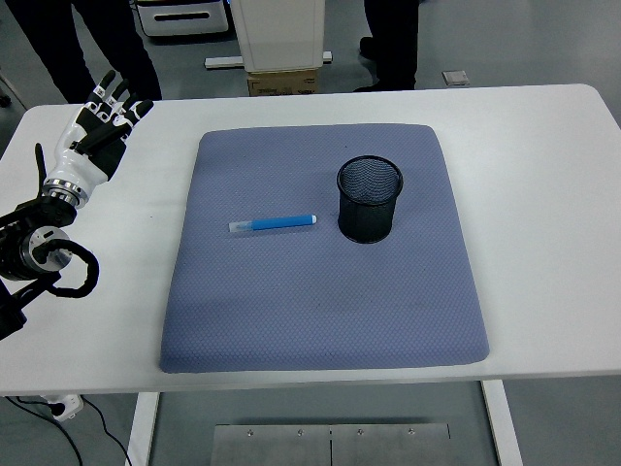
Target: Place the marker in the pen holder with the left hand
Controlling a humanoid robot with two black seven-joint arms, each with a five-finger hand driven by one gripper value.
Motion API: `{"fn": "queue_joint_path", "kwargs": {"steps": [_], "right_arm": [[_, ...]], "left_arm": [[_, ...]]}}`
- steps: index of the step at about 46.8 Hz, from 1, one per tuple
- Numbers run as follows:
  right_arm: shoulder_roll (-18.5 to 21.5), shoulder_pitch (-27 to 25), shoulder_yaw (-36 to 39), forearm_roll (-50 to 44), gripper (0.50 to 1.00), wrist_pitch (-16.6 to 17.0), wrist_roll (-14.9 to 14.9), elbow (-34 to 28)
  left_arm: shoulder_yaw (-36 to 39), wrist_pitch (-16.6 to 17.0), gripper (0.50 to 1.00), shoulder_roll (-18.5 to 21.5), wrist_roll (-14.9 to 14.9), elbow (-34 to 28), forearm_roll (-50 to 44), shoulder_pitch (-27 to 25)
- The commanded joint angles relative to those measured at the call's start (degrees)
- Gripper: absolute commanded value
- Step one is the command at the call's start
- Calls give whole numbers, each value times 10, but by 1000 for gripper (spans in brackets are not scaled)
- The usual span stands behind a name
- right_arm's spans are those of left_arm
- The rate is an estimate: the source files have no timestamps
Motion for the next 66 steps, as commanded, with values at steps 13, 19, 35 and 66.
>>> {"fn": "queue_joint_path", "kwargs": {"steps": [13,19,35,66], "right_arm": [[0,0,0,0,1000,0,0,0],[0,0,0,0,1000,0,0,0],[0,0,0,0,1000,0,0,0],[0,0,0,0,1000,0,0,0]], "left_arm": [[110,26,1000,28,0,-3,17,-71],[189,53,1000,49,-1,-49,22,-123],[359,106,1000,53,0,-123,90,-238],[560,151,1000,29,82,-247,247,-397]]}}
